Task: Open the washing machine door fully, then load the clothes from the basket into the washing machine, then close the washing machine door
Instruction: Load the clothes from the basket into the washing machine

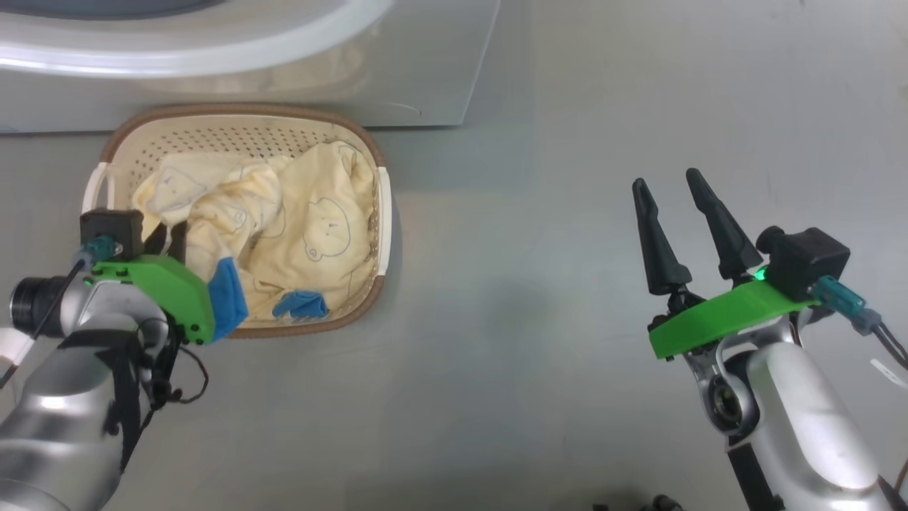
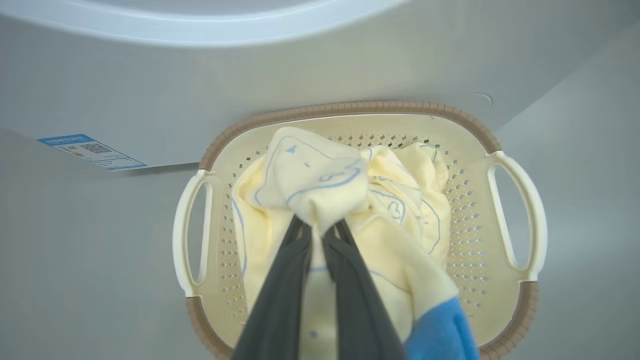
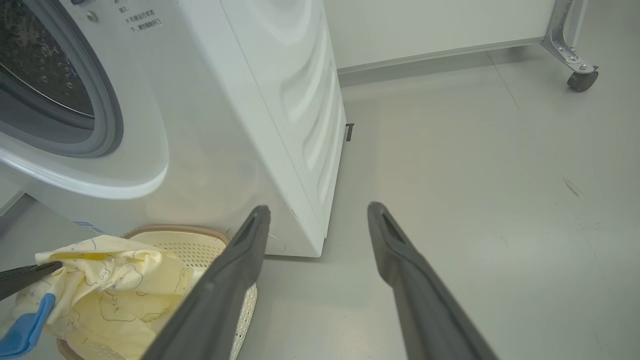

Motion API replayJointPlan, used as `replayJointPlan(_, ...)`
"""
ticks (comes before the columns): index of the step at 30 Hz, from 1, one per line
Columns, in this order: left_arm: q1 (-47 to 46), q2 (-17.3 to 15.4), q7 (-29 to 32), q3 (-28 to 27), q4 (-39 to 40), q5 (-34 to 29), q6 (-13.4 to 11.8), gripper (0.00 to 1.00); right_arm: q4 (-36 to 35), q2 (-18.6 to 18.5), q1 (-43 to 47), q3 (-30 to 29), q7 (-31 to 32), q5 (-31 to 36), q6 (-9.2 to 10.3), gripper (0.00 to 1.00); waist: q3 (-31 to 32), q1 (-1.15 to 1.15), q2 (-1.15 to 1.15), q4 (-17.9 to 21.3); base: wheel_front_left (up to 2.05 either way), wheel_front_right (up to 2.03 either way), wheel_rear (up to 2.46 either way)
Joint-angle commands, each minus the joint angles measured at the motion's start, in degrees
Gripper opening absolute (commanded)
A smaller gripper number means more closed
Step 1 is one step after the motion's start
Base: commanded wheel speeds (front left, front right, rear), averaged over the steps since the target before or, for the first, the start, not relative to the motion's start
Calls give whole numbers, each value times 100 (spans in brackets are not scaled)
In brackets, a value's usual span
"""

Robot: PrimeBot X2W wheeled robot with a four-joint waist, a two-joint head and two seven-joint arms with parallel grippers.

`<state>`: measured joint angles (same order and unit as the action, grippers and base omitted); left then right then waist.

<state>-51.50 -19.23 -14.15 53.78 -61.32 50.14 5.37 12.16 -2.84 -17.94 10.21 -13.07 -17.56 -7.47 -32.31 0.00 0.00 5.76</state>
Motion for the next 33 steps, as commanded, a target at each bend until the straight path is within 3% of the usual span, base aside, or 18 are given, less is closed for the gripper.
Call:
replayJointPlan(1, -45, -282, -81, -250, 176, -80, -75, 0, -145, -4, 89, 76, 28, 33, -2, 100, 88, 0, 0, -62, 0, 0, 0)
replayJointPlan(10, 756, -636, -84, -1395, 2031, -947, -665, 0, -161, -4, 195, 47, 135, 89, -2, 100, 476, 0, 0, -263, 0, 0, 0)
replayJointPlan(15, 1277, -662, -84, -2038, 2917, -1464, -830, 0, -178, -4, 259, 32, 210, 117, -2, 100, 675, 0, 0, -381, 0, 0, 0)
replayJointPlan(22, 1917, -552, -85, -2813, 3716, -2022, -831, 0, -193, -4, 316, 105, 289, 116, -2, 100, 844, 0, 0, -485, 0, 0, 0)
replayJointPlan(33, 2505, -260, -85, -3863, 4553, -2641, -633, 0, -151, -4, 392, 158, 286, 66, -2, 100, 954, 0, 0, -488, 0, 0, 0)
